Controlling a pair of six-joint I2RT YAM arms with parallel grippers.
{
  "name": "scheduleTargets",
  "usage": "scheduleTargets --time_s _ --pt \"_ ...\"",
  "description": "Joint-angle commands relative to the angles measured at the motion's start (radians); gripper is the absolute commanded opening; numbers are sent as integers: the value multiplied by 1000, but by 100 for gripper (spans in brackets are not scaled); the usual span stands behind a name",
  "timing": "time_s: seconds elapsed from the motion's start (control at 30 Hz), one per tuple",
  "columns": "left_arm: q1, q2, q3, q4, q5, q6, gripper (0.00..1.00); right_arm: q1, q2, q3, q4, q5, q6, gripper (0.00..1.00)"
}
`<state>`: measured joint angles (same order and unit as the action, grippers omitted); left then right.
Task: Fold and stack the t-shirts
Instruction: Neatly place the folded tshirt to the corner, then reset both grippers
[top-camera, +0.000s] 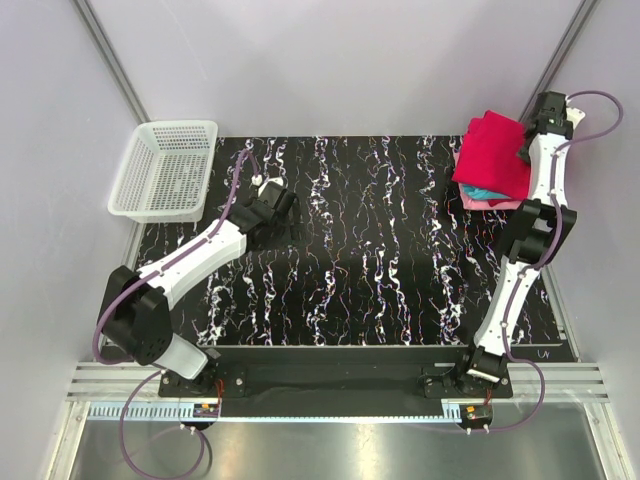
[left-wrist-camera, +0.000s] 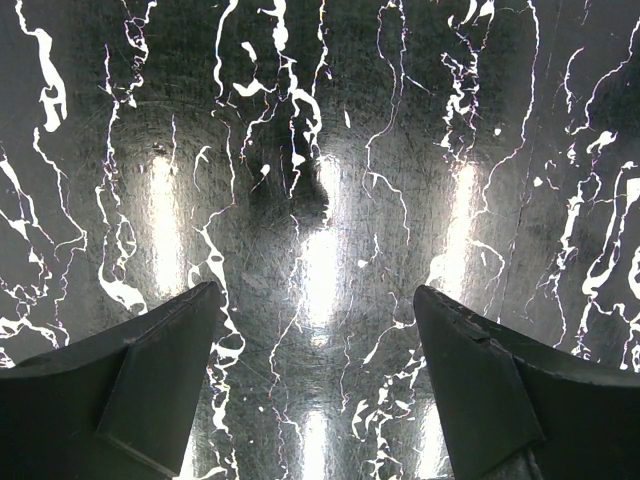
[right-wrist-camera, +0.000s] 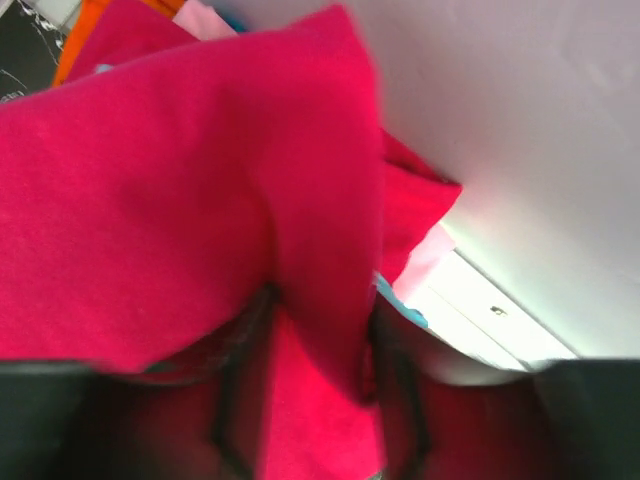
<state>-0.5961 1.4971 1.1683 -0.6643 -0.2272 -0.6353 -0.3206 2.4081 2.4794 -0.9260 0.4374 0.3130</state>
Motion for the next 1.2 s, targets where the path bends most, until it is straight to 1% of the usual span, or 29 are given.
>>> scheduleTargets --time_s 0.0,0.1,0.2,0.33,0.47,0.5,0.53,0.57,0.73,0.77,0.8,0.83,0.87,0.9,0.93,1.0,1.03,1.17 --pt "4 -11 28 6 12 20 85 -3 -18 21 10 -23 17 53" --pt "4 -17 21 8 12 22 85 -2 -43 18 12 -42 15 59" --pt "4 -21 14 12 11 25 85 0 -81 21 13 -37 11 67" --pt "2 -31 -7 40 9 25 87 15 -144 10 24 -48 -12 71" --pt "-1 -41 -24 75 2 23 93 64 -227 -33 29 -13 -49 72" --pt "-2 -52 -27 84 -3 23 98 80 -269 -49 35 15 -64 73" --pt "-8 -58 -33 89 -12 22 99 93 -296 -69 41 32 -74 75" --pt "-11 -66 -39 100 -27 22 99 124 -320 -124 50 47 -75 78" --pt "-27 -109 -61 118 -58 34 99 219 -536 -341 136 37 -68 82" --pt "-28 -113 -65 120 -64 36 99 241 -576 -447 162 32 -65 83" --pt "-31 -116 -68 123 -75 36 99 283 -655 -508 214 21 -46 85" --pt "-36 -120 -74 124 -77 37 99 305 -696 -633 246 2 -43 86" --pt "-37 -120 -78 130 -78 37 99 314 -736 -690 272 -8 -42 87" --pt "-42 -121 -81 135 -81 42 99 375 -798 -744 304 -22 -25 88" --pt "-45 -120 -87 143 -83 43 99 391 -823 -828 315 -37 -20 88" --pt "-45 -117 -88 149 -84 48 99 431 -875 -896 320 -45 -3 88" --pt "-50 -113 -88 152 -86 48 99 466 -888 -953 322 -45 1 88" --pt "-57 -118 -91 169 -106 48 99 551 -941 -1085 320 -49 31 88"
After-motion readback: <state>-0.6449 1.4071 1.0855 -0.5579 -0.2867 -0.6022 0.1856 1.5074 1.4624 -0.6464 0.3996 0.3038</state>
